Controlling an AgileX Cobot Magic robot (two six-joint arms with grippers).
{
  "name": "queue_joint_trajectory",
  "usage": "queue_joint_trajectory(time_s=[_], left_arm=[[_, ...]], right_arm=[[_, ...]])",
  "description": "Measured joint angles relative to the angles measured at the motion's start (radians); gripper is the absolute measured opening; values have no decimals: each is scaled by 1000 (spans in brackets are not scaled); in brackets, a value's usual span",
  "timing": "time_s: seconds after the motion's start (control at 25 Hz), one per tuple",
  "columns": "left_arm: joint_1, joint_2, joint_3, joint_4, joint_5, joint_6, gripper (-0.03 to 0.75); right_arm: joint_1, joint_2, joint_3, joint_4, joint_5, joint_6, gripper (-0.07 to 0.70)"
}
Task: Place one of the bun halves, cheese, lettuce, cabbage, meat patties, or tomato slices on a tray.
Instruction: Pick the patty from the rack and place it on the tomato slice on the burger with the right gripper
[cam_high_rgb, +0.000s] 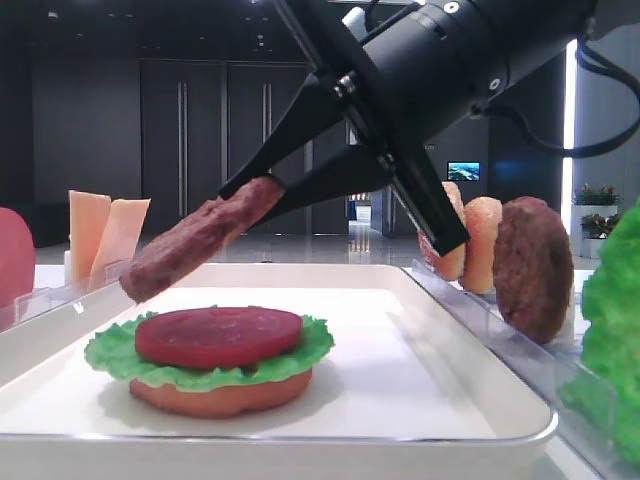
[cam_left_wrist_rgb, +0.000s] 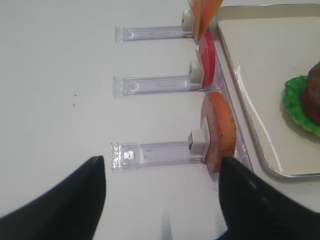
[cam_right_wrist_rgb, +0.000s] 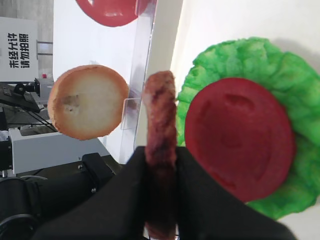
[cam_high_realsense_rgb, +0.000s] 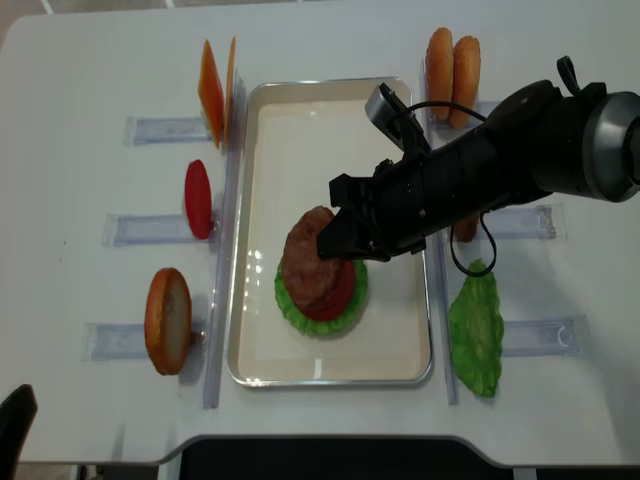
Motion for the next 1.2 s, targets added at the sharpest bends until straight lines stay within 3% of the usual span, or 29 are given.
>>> queue_joint_trajectory(time_s=[0.6,1.2], left_arm=[[0,0,0,0,0,0,534],[0,0,0,-7,0,0,534]], right_arm=[[-39,34,0,3,45,-7,106],[-48,52,0,25,51,-5,106]])
